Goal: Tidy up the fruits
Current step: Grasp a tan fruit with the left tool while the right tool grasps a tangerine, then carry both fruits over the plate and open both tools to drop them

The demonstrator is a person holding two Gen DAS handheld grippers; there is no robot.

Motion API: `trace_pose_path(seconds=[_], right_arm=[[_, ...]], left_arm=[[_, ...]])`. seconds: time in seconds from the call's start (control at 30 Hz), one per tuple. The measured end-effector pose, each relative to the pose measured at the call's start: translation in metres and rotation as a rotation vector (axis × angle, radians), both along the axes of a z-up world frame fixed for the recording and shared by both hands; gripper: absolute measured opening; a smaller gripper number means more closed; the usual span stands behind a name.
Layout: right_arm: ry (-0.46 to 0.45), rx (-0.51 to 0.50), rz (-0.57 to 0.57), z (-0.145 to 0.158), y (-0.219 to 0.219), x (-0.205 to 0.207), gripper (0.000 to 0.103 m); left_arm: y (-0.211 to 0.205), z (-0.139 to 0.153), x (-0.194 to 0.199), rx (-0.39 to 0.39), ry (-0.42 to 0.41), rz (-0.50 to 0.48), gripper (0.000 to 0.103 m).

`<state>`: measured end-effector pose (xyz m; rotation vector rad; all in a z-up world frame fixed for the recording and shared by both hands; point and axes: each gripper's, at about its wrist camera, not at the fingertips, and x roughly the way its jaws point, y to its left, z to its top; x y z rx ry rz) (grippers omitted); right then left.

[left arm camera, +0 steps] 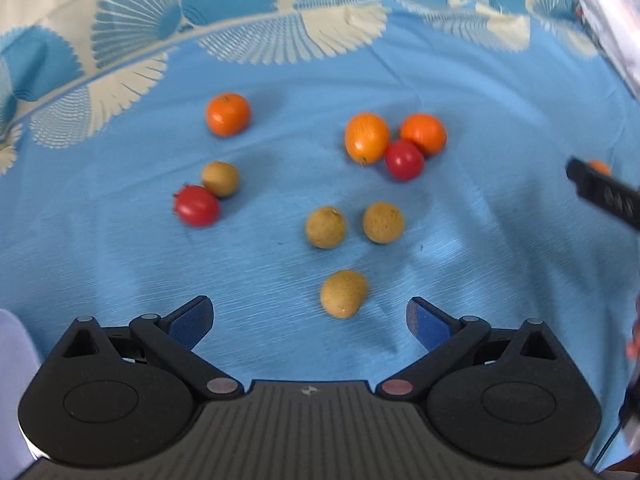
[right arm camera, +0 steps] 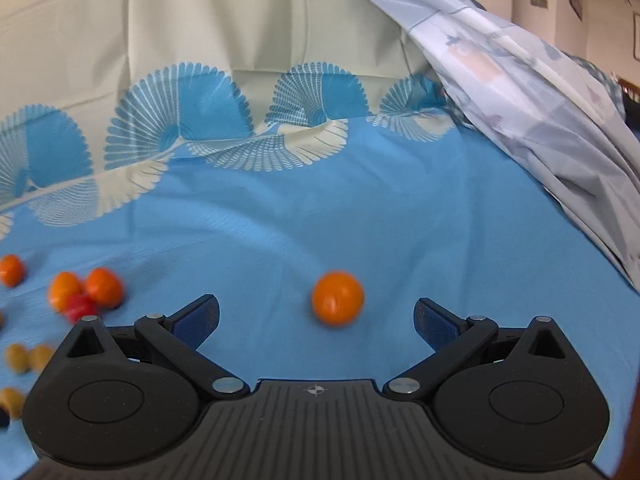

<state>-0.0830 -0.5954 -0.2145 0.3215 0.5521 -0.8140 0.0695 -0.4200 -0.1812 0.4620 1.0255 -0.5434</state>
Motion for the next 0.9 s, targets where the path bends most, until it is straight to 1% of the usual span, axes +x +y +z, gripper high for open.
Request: trace_pose_path(seconds=[0.07, 0.1, 0.13, 0.17, 0.2, 0.23, 0.27, 0.33, 0.4, 0.47, 0.57, 0.63, 0.73, 0.9], right_arm=[[0.016, 0.024, 0.004, -0.009, -0.012, 0.013, 0.102], [0.028, 0.018, 0.000, -0.014, -0.016, 0.017, 0.101], [0.044, 0.014, -0.005, -0.018, -0.019, 0.020, 0.096], [0.071, 0.018, -0.014, -0.022, -0.022, 0.024, 0.089], [0.073, 0.033, -0.012, -0.025, -0.024, 0.024, 0.072], [0.039, 0.046, -0.014, -0.024, -0.025, 0.021, 0.053], [0.050, 0.036, -0.021, -0.023, -0.024, 0.022, 0.038], [0.074, 0.001, -0.015, -0.020, -0.018, 0.023, 0.038], [0.052, -0.010, -0.029, -0.014, -0.013, 0.018, 0.038], [0.024, -0.032, -0.039, 0.000, -0.005, 0.010, 0.038], [-0.018, -0.071, -0.013, 0.027, 0.016, -0.002, 0.038], [-0.042, -0.094, 0.045, 0.047, 0.040, -0.009, 0.038], [-0.060, -0.101, 0.153, 0.072, 0.087, -0.024, 0.038], [-0.069, -0.048, 0.349, 0.103, 0.172, -0.044, 0.038]], left_arm=[[-0.001, -0.007, 0.003, -0.001, 0.010, -0.002, 0.102], [0.000, -0.009, 0.004, -0.018, 0.011, 0.004, 0.099], [0.002, -0.008, 0.005, -0.042, 0.017, 0.015, 0.093], [0.001, -0.010, 0.008, -0.057, 0.037, 0.022, 0.067], [0.000, -0.009, 0.010, -0.059, 0.052, 0.019, 0.060], [0.000, -0.007, 0.009, -0.066, 0.043, 0.013, 0.046], [0.000, -0.005, 0.009, -0.067, 0.046, -0.003, 0.029], [0.004, -0.003, 0.010, -0.078, 0.058, 0.018, 0.029], [0.011, 0.003, 0.009, -0.097, 0.067, 0.042, 0.029], [0.021, 0.014, 0.007, -0.113, 0.064, 0.059, 0.029], [0.046, 0.041, -0.003, -0.149, 0.044, 0.069, 0.029], [0.068, 0.062, -0.010, -0.174, 0.024, 0.082, 0.029], [0.108, 0.093, -0.020, -0.203, 0.001, 0.117, 0.029], [0.185, 0.139, -0.038, -0.232, -0.032, 0.199, 0.029]])
